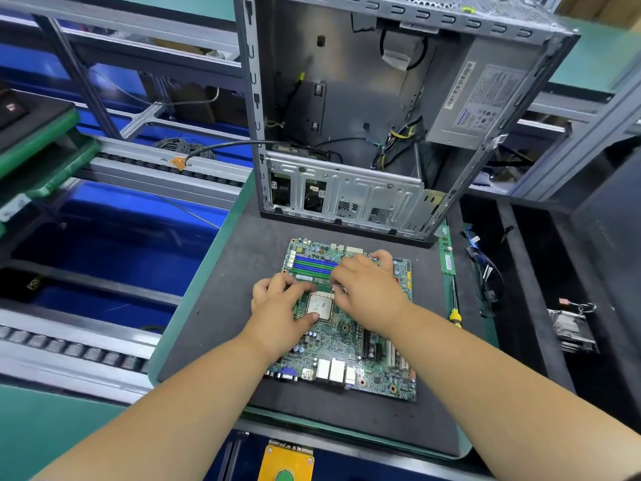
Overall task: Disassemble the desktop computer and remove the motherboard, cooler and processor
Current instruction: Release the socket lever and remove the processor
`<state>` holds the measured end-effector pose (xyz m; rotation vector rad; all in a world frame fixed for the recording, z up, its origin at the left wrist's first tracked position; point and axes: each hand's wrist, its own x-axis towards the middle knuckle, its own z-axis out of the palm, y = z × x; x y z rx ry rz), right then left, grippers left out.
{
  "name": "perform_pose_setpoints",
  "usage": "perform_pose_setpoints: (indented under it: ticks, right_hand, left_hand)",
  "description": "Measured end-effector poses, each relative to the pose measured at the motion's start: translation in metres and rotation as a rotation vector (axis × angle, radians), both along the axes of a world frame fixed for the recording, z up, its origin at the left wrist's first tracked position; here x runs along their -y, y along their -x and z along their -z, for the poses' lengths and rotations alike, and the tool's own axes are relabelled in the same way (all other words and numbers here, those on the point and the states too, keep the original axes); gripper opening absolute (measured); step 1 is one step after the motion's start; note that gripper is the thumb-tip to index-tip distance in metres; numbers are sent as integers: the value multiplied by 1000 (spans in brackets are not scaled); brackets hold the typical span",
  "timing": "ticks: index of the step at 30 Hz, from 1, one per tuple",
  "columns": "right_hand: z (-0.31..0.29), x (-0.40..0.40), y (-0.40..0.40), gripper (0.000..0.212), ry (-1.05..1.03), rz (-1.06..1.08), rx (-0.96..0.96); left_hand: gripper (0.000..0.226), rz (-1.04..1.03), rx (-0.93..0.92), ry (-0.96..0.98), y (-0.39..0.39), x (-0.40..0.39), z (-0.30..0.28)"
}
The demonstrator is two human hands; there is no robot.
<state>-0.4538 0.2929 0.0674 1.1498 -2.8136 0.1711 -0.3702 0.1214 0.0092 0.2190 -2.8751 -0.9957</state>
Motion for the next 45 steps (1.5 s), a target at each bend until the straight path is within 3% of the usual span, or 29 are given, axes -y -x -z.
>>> perform_pose_setpoints:
  ticks: [5, 13, 18, 24, 29, 45]
  right_hand:
    - [1, -1, 6, 13, 80, 83, 82]
    - [-2, 3, 16, 15, 8, 121, 135]
    - [-4, 11, 2, 15, 109, 109, 160]
    - [1, 21, -17, 24, -75, -44, 134]
    - [7, 22, -22, 35, -89, -48, 128]
    - [7, 29, -15, 36, -25, -23, 247]
  left_hand:
    - [44, 8, 8, -15, -1, 1, 0]
    - [44, 33, 31, -38, -1, 3, -4]
    - [50, 97, 51, -137, -1, 15, -6]
    - [62, 111, 17, -274, -2, 29, -6]
    - [58, 103, -61, -238, -5, 30, 1]
    - [56, 84, -122, -173, -3, 26, 5]
